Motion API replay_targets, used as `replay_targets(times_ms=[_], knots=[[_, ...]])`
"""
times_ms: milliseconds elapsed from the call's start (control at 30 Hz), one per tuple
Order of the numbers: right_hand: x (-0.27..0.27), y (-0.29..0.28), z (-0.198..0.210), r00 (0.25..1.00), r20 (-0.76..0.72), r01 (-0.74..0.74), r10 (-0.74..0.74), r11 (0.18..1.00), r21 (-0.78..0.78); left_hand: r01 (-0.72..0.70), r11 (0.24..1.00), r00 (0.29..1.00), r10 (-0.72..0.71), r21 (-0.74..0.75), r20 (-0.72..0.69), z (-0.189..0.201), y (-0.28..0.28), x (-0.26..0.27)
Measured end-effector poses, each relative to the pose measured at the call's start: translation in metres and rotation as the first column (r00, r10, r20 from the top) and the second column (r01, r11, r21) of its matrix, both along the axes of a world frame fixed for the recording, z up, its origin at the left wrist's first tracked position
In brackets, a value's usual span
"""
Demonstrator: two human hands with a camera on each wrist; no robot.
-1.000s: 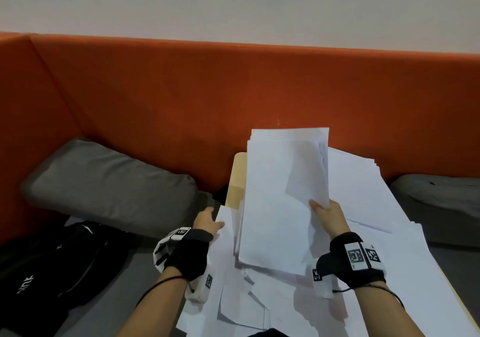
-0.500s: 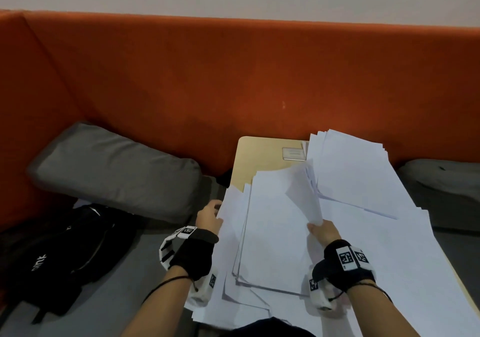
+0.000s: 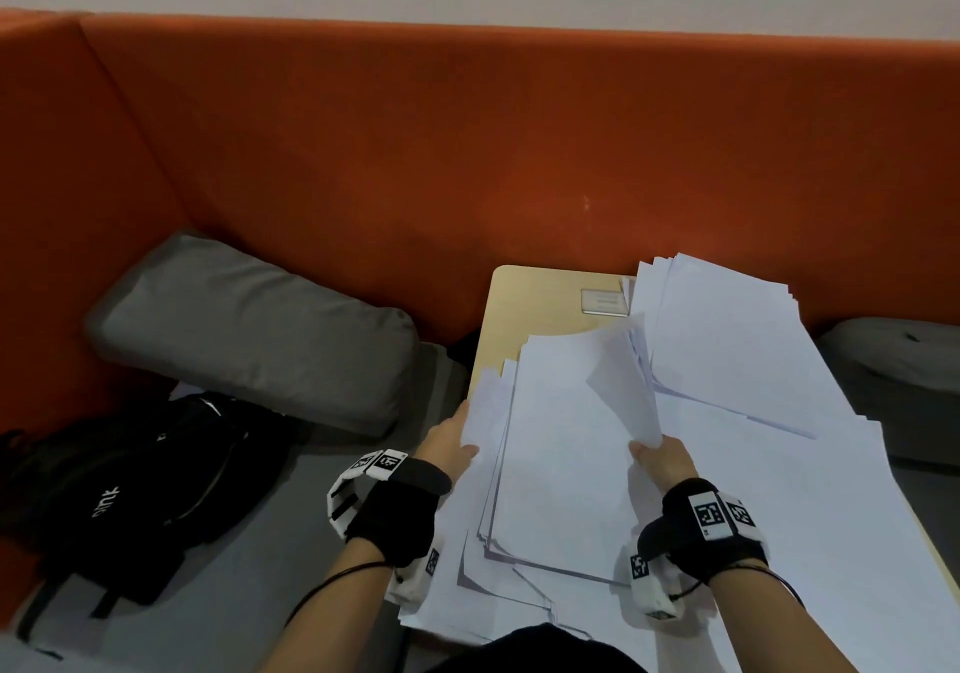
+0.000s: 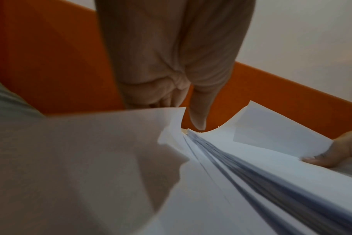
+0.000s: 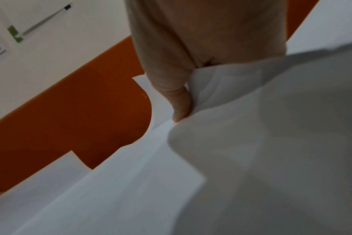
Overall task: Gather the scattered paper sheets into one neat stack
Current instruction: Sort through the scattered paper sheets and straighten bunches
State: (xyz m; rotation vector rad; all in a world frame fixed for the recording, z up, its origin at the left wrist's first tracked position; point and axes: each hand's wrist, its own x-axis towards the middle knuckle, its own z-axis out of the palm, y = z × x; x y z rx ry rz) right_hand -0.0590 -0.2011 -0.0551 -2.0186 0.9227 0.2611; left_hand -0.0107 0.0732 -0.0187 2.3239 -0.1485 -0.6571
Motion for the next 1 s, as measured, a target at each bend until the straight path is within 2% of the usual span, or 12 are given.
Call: replay_targets(times_ms=[67,167,333,533,800,1000], knots=[[0.0,0.0,0.0,1.0,0.0,-0.004,0.004,1.0,0.004,0.03,0.997,0.999,-0.029,0.074,-0.015,0.002,-0.004,-0.001],[-0.002,0.0,0.001,1.0,0.001,-0.008,0.008,1.0,0.007,0.054,0.993,0.998,-0.052,0.104,-0.026,0.003,-0.009,-0.004],[-0.002,-0.001,0.0,1.0,0.014,-0.004,0.004,1.0,0.02,0.078,0.975,0.994,-0.093,0.206,0.062,-0.002,-0.013,-0.002],[-0.002,-0.002,-0.002,1.0,0.022,0.006,-0.007,1.0,0.031,0.0,0.985,0.997,-0.014,0.17,0.082,-0.008,-0.012,0.003],[-0.001,-0.003,-0.004,0.999,0.038,0.01,-0.011,0.999,0.032,-0.048,0.975,0.998,0.037,0.219,0.054,-0.014,-0.011,0.007],[0.0,-0.003,-0.005,1.0,0.03,0.003,-0.004,1.0,0.03,-0.143,0.984,0.989,0.144,0.106,-0.01,-0.017,-0.005,0.011]])
